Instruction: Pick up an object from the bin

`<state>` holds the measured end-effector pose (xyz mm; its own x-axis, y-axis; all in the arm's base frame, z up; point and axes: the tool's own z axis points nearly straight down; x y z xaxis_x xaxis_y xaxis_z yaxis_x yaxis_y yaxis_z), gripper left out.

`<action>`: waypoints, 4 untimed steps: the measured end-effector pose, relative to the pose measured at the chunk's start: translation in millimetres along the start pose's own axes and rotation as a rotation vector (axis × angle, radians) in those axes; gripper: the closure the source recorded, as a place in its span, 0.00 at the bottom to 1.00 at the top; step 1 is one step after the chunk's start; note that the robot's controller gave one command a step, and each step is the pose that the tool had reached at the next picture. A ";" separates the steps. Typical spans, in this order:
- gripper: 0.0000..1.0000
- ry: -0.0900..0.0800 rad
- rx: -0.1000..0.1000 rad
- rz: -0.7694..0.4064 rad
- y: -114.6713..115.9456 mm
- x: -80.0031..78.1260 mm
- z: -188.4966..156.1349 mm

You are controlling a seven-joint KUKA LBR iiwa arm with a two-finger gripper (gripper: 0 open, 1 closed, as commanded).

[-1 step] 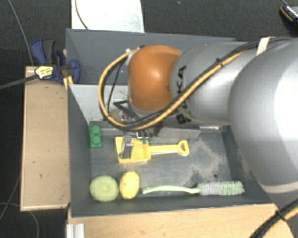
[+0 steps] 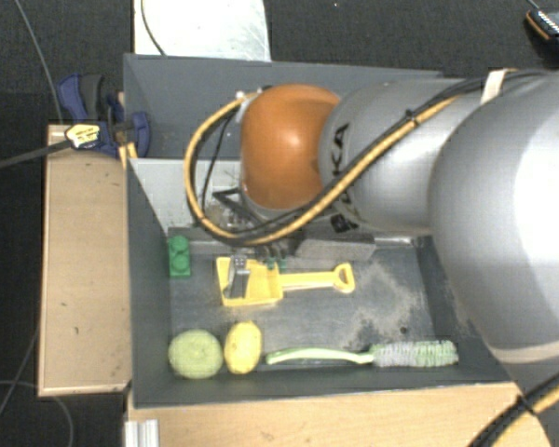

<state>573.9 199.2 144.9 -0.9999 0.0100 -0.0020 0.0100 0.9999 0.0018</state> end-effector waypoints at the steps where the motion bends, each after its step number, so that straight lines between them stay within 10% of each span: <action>1: 0.00 0.004 0.002 -0.159 -51.7 25.1 49.5; 2: 0.00 0.001 0.000 -0.183 -80.8 35.2 60.4; 3: 1.00 -0.005 -0.003 -0.144 -63.5 22.1 52.9; 4: 1.00 -0.005 -0.002 -0.142 -63.5 22.0 52.8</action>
Offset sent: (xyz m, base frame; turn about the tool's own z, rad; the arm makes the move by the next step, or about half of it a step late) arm -0.0363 -0.0802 -0.0609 -0.1856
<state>551.4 136.0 91.9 -0.9913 -0.1317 -0.0071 -0.1317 0.9913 0.0036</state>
